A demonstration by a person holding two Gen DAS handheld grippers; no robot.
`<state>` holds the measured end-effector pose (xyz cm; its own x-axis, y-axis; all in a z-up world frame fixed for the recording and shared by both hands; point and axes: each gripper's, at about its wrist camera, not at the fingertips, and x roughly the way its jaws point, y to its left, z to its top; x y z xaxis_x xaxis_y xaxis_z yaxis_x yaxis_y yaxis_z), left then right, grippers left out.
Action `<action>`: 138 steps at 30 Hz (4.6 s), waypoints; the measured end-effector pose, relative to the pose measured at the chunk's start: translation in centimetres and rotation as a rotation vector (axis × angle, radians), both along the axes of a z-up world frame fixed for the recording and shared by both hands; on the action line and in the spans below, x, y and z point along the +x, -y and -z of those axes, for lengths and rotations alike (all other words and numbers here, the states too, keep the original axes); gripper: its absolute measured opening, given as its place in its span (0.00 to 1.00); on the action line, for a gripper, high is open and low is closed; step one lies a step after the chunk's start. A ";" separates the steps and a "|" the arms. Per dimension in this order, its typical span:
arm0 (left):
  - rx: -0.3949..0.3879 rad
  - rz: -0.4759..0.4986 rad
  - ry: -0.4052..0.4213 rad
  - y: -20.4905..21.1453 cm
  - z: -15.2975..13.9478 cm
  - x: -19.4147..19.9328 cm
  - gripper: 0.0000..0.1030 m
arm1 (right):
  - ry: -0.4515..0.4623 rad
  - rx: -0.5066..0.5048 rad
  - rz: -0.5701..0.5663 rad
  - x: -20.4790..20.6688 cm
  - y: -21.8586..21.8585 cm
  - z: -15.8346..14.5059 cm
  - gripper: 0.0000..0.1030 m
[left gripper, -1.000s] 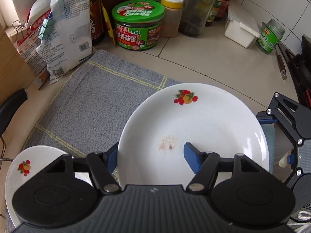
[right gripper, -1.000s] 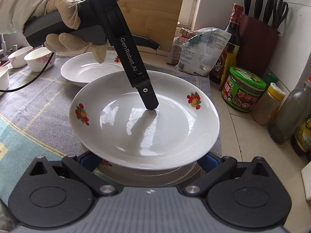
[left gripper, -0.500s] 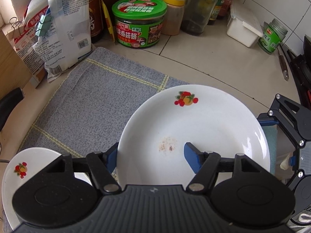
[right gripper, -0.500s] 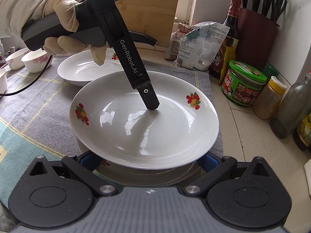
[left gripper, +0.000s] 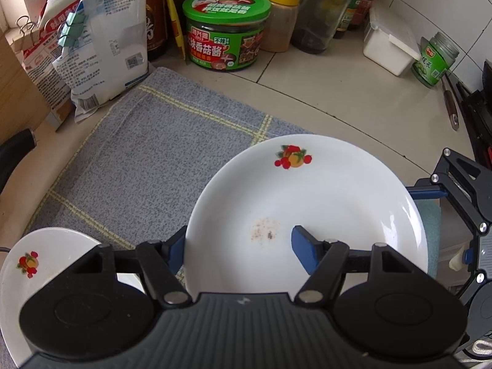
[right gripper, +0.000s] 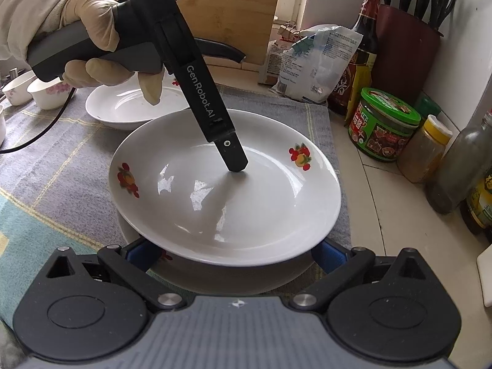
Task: Organize plates and bowls
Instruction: 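Set the stained plate onto the plate stack and open the left tool, then move the left tool to the white fruit-print plate on the towel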
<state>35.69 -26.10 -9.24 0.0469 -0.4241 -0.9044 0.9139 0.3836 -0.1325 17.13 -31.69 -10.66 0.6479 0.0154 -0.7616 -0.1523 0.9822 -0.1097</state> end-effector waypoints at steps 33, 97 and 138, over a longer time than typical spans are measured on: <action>-0.020 0.005 0.013 -0.5 -0.1 -0.7 0.73 | -0.052 0.001 0.055 -0.5 -0.1 -0.7 1.00; -0.111 -0.550 0.345 -15.9 -5.6 -11.3 0.96 | 0.074 0.114 0.059 -2.3 -3.5 -3.5 1.00; 0.059 -0.557 0.361 -18.2 -2.8 -6.0 0.96 | 0.023 0.025 -0.356 11.7 -4.4 -3.0 1.00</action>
<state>29.70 -7.87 -6.43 0.5489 -0.1991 -0.8118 0.5601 0.8085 0.1804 28.83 -27.26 -7.69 0.6152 0.2620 -0.7436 -0.4837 0.8702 -0.0935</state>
